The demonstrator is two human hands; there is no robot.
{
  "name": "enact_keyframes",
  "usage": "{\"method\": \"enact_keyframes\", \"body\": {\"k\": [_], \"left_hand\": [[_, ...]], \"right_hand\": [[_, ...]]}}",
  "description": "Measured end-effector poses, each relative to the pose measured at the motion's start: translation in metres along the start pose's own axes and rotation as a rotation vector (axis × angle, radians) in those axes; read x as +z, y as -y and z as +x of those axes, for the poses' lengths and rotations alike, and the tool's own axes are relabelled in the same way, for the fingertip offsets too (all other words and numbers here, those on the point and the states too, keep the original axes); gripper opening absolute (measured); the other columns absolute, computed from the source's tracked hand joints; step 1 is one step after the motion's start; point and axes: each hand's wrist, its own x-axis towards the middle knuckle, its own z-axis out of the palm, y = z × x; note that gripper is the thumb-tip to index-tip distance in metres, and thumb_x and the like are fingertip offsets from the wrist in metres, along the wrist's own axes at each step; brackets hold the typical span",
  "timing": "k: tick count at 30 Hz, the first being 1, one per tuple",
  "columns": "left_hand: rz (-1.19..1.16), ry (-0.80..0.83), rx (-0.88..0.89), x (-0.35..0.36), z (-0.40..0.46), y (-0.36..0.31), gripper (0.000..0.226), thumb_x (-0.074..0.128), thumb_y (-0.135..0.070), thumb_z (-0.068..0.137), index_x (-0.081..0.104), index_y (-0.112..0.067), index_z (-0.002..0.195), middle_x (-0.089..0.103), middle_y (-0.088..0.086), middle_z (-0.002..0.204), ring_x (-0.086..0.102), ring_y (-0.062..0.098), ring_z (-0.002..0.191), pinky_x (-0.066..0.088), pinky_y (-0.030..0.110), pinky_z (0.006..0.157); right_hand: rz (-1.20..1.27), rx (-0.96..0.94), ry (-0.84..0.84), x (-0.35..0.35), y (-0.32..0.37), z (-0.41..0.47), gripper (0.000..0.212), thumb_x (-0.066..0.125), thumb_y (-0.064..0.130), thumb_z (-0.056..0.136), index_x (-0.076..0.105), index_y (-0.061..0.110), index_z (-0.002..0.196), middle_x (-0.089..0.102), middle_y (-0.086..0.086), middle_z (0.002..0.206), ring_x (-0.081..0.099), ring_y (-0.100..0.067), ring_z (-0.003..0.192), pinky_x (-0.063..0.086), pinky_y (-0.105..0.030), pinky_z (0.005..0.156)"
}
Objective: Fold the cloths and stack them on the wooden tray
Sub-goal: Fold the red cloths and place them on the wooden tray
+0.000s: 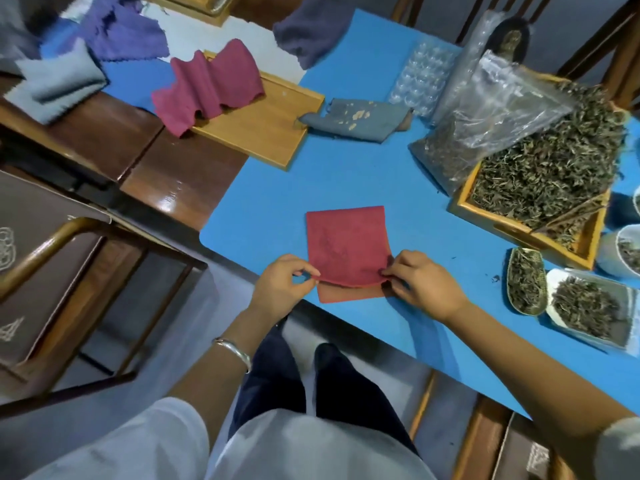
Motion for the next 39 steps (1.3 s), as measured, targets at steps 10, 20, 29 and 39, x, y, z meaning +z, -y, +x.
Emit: {"method": "enact_keyframes", "body": {"k": [10,20,29,39], "left_hand": [[0.123,0.072,0.033,0.018,-0.018,-0.005,0.024,0.065,-0.01,0.081,0.077,-0.025,0.095,0.062,-0.006,0.09,0.059,0.008,0.087,0.049,0.026,0.077],[-0.006,-0.082,-0.213,0.026,-0.03,-0.023,0.025,0.054,-0.009,0.085,0.057,-0.019,0.108,0.062,-0.001,0.102,0.062,0.015,0.083,0.05,0.028,0.074],[-0.351,-0.17,-0.459,0.049,-0.03,-0.037,0.035,0.063,-0.015,0.088,0.048,-0.011,0.12,0.061,0.001,0.092,0.055,0.003,0.074,0.039,0.009,0.063],[-0.402,-0.03,-0.29,0.028,-0.048,-0.033,0.022,0.057,-0.007,0.089,0.062,-0.023,0.103,0.06,0.006,0.068,0.062,0.011,0.067,0.055,0.028,0.078]], "right_hand": [[-0.226,-0.099,-0.001,0.001,-0.005,-0.009,0.019,0.065,0.004,0.082,0.073,0.0,0.1,0.064,-0.021,0.088,0.061,-0.04,0.077,0.054,-0.044,0.061],[0.309,0.359,-0.047,0.025,0.002,-0.015,0.028,0.052,0.021,0.095,0.058,0.011,0.12,0.052,-0.008,0.11,0.06,-0.022,0.091,0.048,-0.035,0.088],[0.637,0.683,-0.258,0.054,0.022,0.0,0.032,0.068,0.015,0.085,0.049,0.01,0.11,0.06,0.005,0.082,0.055,-0.007,0.067,0.035,-0.012,0.056],[0.834,0.563,-0.267,0.049,0.036,-0.025,0.034,0.061,0.007,0.088,0.048,0.024,0.114,0.06,-0.002,0.073,0.053,-0.019,0.062,0.045,-0.029,0.064]]}}
